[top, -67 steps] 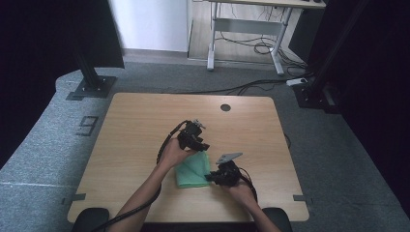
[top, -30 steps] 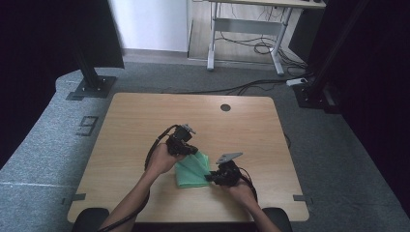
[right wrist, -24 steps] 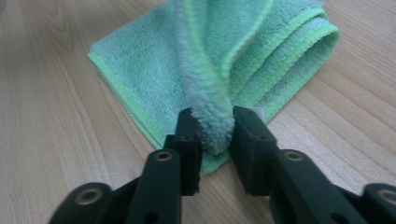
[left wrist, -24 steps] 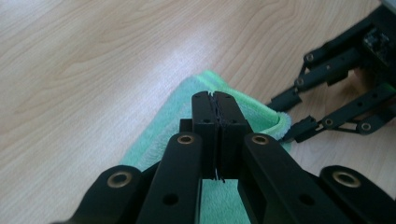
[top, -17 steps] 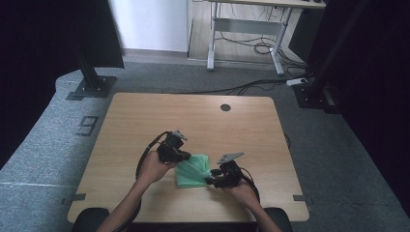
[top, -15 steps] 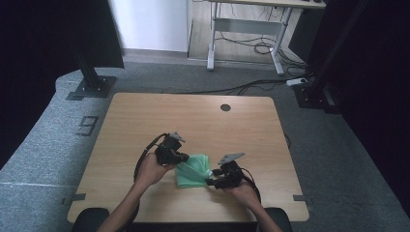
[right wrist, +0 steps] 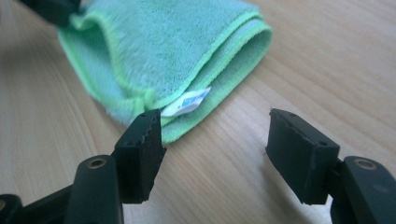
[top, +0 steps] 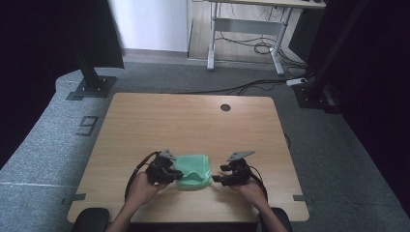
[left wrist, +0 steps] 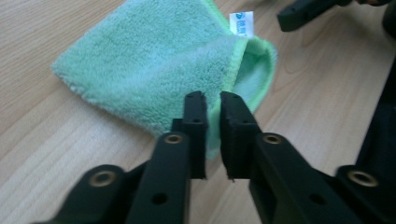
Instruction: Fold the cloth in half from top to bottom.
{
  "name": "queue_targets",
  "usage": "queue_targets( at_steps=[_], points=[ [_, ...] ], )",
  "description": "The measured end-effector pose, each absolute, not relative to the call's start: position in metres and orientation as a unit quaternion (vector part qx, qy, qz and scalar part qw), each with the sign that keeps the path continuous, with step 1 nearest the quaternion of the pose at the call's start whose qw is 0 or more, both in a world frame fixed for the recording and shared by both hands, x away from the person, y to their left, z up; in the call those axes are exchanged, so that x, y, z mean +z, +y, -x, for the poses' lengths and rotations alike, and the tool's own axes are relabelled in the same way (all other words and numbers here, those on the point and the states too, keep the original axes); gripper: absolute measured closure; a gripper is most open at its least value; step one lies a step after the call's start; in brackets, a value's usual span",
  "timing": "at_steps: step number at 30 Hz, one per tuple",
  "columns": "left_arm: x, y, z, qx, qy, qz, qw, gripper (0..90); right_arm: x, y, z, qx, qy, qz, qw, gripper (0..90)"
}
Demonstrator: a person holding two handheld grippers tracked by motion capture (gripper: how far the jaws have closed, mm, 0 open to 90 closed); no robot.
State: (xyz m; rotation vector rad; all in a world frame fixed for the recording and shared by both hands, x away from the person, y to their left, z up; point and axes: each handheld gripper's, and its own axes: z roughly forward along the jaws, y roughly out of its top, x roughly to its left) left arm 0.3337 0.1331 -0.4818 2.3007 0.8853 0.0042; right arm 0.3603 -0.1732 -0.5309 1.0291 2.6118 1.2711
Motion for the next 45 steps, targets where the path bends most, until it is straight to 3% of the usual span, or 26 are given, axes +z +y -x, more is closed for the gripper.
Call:
queue_targets(
  at_steps=[6, 12, 20, 31, 34, 41, 45],
  points=[
    [-0.466, 0.141, -0.334, 0.037, 0.337, -0.875, 0.347, 49.9, -0.524, -0.169, -0.367, 0.419, 0.841, -0.338, 0.05, 30.2],
    [-0.484, 0.147, -0.354, 0.062, 0.376, -0.857, 0.347, 36.6, -0.521, -0.153, -0.377, 0.426, 0.836, -0.338, 0.07, 25.4],
    [-0.513, 0.145, -0.343, 0.064, 0.382, -0.866, 0.315, 33.5, -0.536, -0.134, -0.375, 0.402, 0.852, -0.327, 0.075, 22.5],
    [-0.531, 0.143, -0.337, 0.072, 0.384, -0.866, 0.311, 33.6, -0.545, -0.159, -0.364, 0.378, 0.854, -0.345, 0.091, 23.2],
    [-0.532, 0.143, -0.337, 0.072, 0.385, -0.864, 0.315, 33.6, -0.539, -0.161, -0.362, 0.389, 0.85, -0.344, 0.088, 29.1],
    [-0.532, 0.142, -0.336, 0.07, 0.383, -0.864, 0.319, 34.2, -0.523, -0.141, -0.353, 0.415, 0.856, -0.302, 0.053, 56.1],
    [-0.533, 0.142, -0.336, 0.07, 0.382, -0.864, 0.319, 34.5, -0.522, -0.124, -0.354, 0.413, 0.862, -0.29, 0.049, 61.1]
  ],
)
